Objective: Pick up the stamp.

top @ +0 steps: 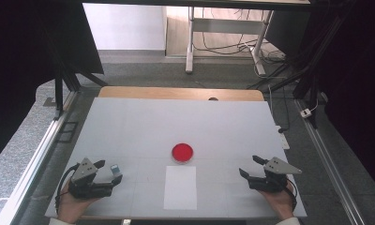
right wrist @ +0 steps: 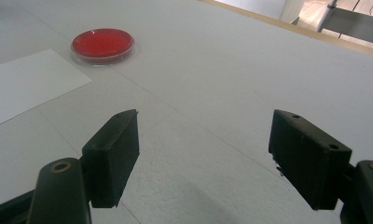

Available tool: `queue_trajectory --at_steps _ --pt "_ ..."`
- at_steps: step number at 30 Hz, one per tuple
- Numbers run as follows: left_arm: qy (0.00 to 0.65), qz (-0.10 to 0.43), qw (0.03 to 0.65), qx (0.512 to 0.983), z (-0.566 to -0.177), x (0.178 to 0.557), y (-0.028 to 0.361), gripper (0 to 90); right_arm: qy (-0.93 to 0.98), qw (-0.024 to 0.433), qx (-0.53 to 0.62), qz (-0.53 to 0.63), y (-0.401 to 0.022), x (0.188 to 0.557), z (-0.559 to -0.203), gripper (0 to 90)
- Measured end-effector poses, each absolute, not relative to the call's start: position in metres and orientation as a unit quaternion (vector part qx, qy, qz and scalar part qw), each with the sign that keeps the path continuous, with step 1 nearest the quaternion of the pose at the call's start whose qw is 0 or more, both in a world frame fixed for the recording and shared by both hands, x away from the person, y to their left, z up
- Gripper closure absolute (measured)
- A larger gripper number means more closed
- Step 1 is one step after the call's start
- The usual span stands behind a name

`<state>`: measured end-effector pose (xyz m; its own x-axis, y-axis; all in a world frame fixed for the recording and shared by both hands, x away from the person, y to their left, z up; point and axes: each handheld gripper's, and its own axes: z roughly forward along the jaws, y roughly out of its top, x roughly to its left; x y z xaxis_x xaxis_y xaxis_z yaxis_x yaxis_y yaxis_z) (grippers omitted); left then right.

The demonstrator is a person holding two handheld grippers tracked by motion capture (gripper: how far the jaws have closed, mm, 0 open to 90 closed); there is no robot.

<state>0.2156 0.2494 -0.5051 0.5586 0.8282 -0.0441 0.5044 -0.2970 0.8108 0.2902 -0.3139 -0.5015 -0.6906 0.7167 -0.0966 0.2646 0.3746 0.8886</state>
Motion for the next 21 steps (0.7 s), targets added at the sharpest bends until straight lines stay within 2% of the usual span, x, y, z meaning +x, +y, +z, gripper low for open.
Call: queue_trajectory --at_steps 10,21 --pt "0.410 0.193 0.410 0.792 -0.487 0.225 0.255 16.2 0.796 0.240 0.307 0.463 -0.311 0.290 -0.503 24.3" --pt "0.378 0.165 0.382 0.827 -0.477 0.243 0.260 23.5 0.800 0.237 0.305 0.459 -0.309 0.291 -0.505 24.6"
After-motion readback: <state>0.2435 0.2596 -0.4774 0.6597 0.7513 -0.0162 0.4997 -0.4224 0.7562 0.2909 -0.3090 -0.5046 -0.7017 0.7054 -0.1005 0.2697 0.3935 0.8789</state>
